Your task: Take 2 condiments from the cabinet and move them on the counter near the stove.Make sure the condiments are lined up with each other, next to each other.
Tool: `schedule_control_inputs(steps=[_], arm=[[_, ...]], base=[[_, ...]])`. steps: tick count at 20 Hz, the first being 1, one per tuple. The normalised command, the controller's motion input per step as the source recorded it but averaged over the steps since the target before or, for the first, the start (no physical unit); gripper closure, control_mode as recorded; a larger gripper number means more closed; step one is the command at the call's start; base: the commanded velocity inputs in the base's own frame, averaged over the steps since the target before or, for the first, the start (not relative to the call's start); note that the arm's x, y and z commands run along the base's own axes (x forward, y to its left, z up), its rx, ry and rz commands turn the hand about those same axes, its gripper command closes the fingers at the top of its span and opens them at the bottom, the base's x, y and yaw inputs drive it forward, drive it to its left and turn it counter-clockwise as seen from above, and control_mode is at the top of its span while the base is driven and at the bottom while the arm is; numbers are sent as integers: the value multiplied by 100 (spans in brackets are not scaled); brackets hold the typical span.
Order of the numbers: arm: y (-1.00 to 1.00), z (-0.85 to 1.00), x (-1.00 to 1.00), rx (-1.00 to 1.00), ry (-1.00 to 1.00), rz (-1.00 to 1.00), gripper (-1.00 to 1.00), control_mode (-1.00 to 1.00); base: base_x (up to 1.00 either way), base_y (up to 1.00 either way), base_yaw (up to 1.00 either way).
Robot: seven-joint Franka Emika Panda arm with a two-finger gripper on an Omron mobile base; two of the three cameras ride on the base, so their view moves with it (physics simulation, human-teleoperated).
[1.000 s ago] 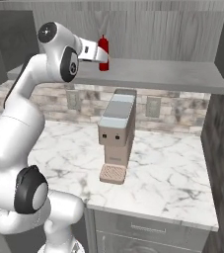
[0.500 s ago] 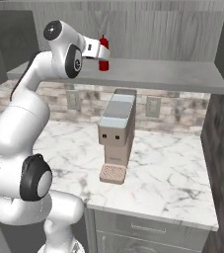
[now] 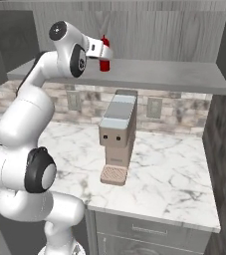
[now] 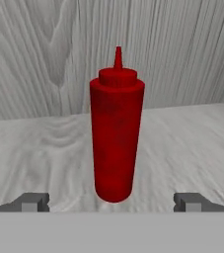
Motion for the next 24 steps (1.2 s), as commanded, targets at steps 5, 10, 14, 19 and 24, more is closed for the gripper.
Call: schedule_control_inputs(steps=[5, 10, 14, 19, 24], arm=[[-7, 0, 26, 0, 0, 0, -100, -100], [-6, 0, 26, 0, 0, 0, -100, -100], [-2, 0, 23, 0, 0, 0, -100, -100], [0, 0, 16, 0, 0, 0, -100, -100], [0, 0, 13, 0, 2, 0, -100, -100]], base=[[0, 0, 0], [0, 0, 0], [0, 0, 0], [0, 0, 0], [0, 0, 0]])
